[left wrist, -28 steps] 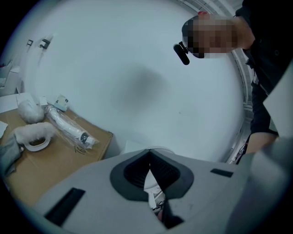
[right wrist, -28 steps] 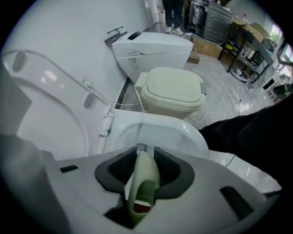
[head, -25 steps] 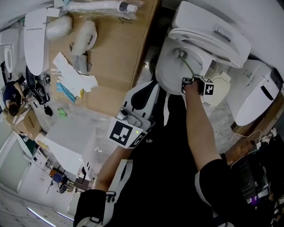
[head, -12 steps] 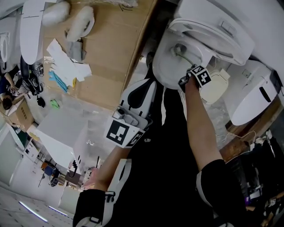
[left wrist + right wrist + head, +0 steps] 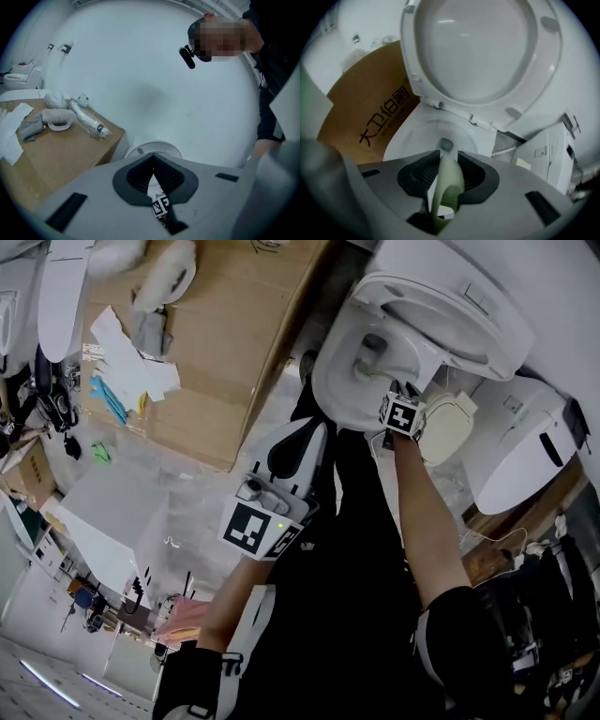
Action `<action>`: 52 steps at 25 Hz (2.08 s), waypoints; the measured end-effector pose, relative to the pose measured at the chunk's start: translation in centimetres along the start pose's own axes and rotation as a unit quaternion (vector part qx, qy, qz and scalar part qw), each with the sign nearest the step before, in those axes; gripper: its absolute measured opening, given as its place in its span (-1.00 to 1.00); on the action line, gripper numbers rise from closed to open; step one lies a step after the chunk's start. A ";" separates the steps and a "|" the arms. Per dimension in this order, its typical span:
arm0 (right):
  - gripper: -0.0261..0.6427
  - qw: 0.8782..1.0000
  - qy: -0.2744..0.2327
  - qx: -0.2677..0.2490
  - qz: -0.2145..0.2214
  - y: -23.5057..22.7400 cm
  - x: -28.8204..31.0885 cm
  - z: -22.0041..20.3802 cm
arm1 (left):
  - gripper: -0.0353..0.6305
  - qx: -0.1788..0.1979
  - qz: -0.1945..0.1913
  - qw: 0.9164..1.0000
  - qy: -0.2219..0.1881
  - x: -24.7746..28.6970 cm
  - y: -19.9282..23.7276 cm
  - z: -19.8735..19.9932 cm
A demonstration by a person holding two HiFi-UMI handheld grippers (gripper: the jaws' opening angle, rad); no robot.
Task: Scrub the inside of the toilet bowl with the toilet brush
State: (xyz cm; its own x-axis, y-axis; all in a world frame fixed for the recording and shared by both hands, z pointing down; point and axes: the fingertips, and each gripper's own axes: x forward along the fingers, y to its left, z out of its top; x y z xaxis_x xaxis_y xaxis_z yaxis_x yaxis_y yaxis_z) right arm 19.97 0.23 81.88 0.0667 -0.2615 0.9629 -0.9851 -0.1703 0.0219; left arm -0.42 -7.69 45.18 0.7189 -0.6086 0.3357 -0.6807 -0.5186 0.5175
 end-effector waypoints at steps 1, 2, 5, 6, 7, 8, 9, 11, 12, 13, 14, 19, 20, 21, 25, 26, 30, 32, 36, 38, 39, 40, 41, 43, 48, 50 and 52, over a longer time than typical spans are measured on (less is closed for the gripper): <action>-0.55 0.999 -0.004 -0.048 0.010 0.3 0.1 0.0 | -0.87 -0.001 0.001 1.000 -0.001 -0.2 -0.2 -0.2; -0.55 0.995 -0.007 -0.098 0.020 0.6 0.0 0.0 | -0.87 -0.003 0.001 1.000 -0.002 -0.4 -0.3 -0.4; -0.55 0.969 -0.019 -0.244 0.044 1.5 -0.2 0.1 | -0.87 -0.004 0.002 1.000 -0.002 -0.8 -0.5 -0.9; -0.55 0.956 -0.024 -0.287 0.051 1.7 -0.2 0.1 | -0.87 -0.004 0.003 1.000 -0.004 -0.8 -0.6 -1.0; -0.55 0.943 -0.029 -0.326 0.056 1.9 -0.2 0.2 | -0.87 -0.004 0.003 1.000 -0.005 -0.8 -0.6 -1.1; -0.55 0.931 -0.034 -0.360 0.061 2.0 -0.2 0.3 | -0.87 -0.004 0.003 1.000 -0.006 -0.9 -0.7 -1.2; -0.55 0.918 -0.038 -0.390 0.065 2.3 -0.2 0.4 | -0.87 -0.004 0.004 1.000 -0.005 -1.0 -0.7 -1.4; -0.55 0.887 -0.048 -0.454 0.072 3.1 -0.2 0.5 | -0.87 -0.005 0.006 1.000 -0.004 -1.1 -0.6 -1.7; -0.55 0.869 -0.053 -0.487 0.075 3.6 -0.2 0.5 | -0.87 -0.006 0.007 1.000 -0.004 -1.2 -0.6 -1.8; -0.55 0.849 -0.058 -0.519 0.078 4.1 -0.1 0.4 | -0.87 -0.005 0.007 1.000 -0.004 -1.3 -0.5 -1.9; -0.55 0.830 -0.062 -0.549 0.081 4.5 -0.1 0.4 | -0.87 -0.004 0.008 1.000 -0.003 -1.4 -0.4 -1.9; -0.55 0.747 -0.080 -0.654 0.088 5.3 0.2 0.2 | -0.87 -0.006 0.017 1.000 0.000 -1.7 0.7 -2.3; -0.55 0.728 -0.083 -0.674 0.087 5.5 0.2 0.4 | -0.87 -0.007 0.018 1.000 0.000 -1.8 0.9 -2.2; -0.55 0.709 -0.086 -0.695 0.085 5.6 0.3 0.6 | -0.87 -0.008 0.019 1.000 -0.001 -1.8 1.1 -2.2; -0.55 0.638 -0.092 -0.760 0.082 5.7 0.8 1.4 | -0.87 -0.014 0.022 1.000 -0.002 -1.6 2.0 -2.0; -0.55 0.618 -0.092 -0.776 0.083 5.8 0.8 1.5 | -0.87 -0.015 0.022 1.000 -0.003 -1.5 2.1 -1.8; -0.55 0.531 -0.094 -0.838 0.088 6.8 0.8 1.7 | -0.87 -0.021 0.027 0.999 -0.008 -1.5 2.9 -1.2; -0.55 0.490 -0.093 -0.862 0.094 7.4 0.8 1.5 | -0.87 -0.023 0.029 0.999 -0.010 -1.5 3.3 -0.9; -0.55 0.429 -0.097 -0.892 0.105 8.5 1.1 1.1 | -0.87 -0.028 0.031 0.999 -0.015 -1.5 4.0 -0.5; -0.55 0.395 -0.103 -0.907 0.109 9.2 0.9 0.9 | -0.87 -0.030 0.032 0.999 -0.018 -1.6 4.1 -0.4; -0.55 0.375 -0.106 -0.914 0.110 9.7 0.7 0.8 | -0.87 -0.031 0.033 0.999 -0.019 -1.7 4.1 -0.3; -0.55 0.356 -0.110 -0.921 0.111 10.0 0.5 0.7 | -0.87 -0.031 0.032 0.999 -0.020 -1.7 4.1 -0.3; -0.55 0.340 -0.114 -0.927 0.111 10.4 0.3 0.7 | -0.87 -0.032 0.032 0.999 -0.020 -1.8 4.1 -0.3; -0.55 0.320 -0.119 -0.933 0.113 10.9 -0.1 0.7 | -0.87 -0.032 0.030 0.999 -0.022 -2.0 3.9 -0.3; -0.55 0.301 -0.134 -0.938 0.111 11.5 -1.9 1.2 | -0.87 -0.028 0.026 0.999 -0.028 -2.5 3.1 0.1; -0.55 0.303 -0.137 -0.937 0.106 11.4 -2.9 1.5 | -0.87 -0.024 0.023 0.999 -0.032 -2.8 2.7 0.4; -0.55 0.322 -0.150 -0.929 0.100 11.4 -4.2 1.7 | -0.87 -0.018 0.021 0.999 -0.035 -3.1 2.1 0.8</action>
State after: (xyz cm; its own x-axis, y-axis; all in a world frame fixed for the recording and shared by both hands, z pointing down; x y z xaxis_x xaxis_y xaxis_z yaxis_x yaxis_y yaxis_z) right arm 8.69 -2.26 77.68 -0.2898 -0.2185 0.9318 0.6508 0.6689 0.3593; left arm -4.24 -7.37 44.60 0.6771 -0.6706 0.3030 -0.7039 -0.4701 0.5324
